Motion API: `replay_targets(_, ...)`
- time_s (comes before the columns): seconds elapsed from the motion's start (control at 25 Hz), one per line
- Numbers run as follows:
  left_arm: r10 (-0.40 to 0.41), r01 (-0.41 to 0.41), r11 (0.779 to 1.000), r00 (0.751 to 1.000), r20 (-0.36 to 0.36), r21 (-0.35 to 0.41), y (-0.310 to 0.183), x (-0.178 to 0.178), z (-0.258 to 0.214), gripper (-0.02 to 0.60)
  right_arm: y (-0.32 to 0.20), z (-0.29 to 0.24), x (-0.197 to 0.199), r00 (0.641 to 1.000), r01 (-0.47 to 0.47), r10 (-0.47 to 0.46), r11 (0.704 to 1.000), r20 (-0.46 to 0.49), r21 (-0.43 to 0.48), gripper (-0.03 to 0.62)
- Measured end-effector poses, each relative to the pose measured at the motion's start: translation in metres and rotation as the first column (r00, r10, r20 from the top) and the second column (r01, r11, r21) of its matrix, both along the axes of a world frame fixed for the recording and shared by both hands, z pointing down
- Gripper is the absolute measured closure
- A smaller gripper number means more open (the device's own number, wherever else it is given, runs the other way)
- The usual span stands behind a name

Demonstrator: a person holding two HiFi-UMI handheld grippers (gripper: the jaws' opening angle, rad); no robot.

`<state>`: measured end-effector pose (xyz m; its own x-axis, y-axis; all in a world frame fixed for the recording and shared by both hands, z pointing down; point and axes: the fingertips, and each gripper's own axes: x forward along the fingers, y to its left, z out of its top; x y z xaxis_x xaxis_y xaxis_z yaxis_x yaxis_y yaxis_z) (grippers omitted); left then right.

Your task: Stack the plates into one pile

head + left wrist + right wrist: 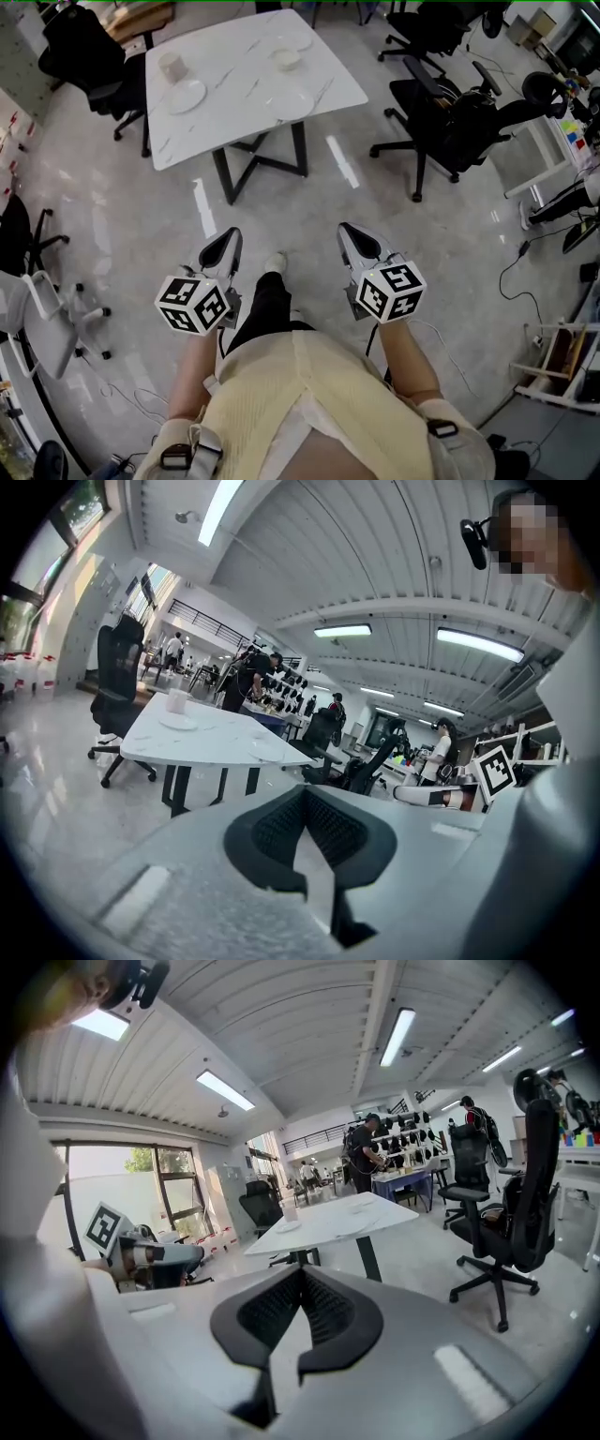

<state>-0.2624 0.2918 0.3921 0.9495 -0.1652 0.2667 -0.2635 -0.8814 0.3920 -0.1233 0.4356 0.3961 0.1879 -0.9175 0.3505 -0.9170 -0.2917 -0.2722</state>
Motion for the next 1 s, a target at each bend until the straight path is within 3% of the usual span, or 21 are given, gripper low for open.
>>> replay_targets(0.36, -0.048, 0.049, 0.998, 0.999, -0.012, 0.042, -0.051, 0.028, 0.001, 0.577, -0.042, 0.009, 0.023, 0.989, -0.002, -0.004, 0.999, 0.149, 0.045, 0.562)
replay_targets(0.72, -0.061, 0.061, 0.997, 0.998, -0.002, 0.039, -0.100, 0.060, 0.005, 0.577, -0.089, 0.012, 0.060, 0.956, -0.072, 0.056, 0.996, 0.289, 0.046, 0.504)
replay_targets(1.0, -0.050, 0.049, 0.998, 0.999, 0.021, 0.046, -0.139, 0.087, 0.015, 0.577, -0.119, 0.018, 0.092, 0.900, -0.158, 0.124, 0.986, 0.419, 0.048, 0.462)
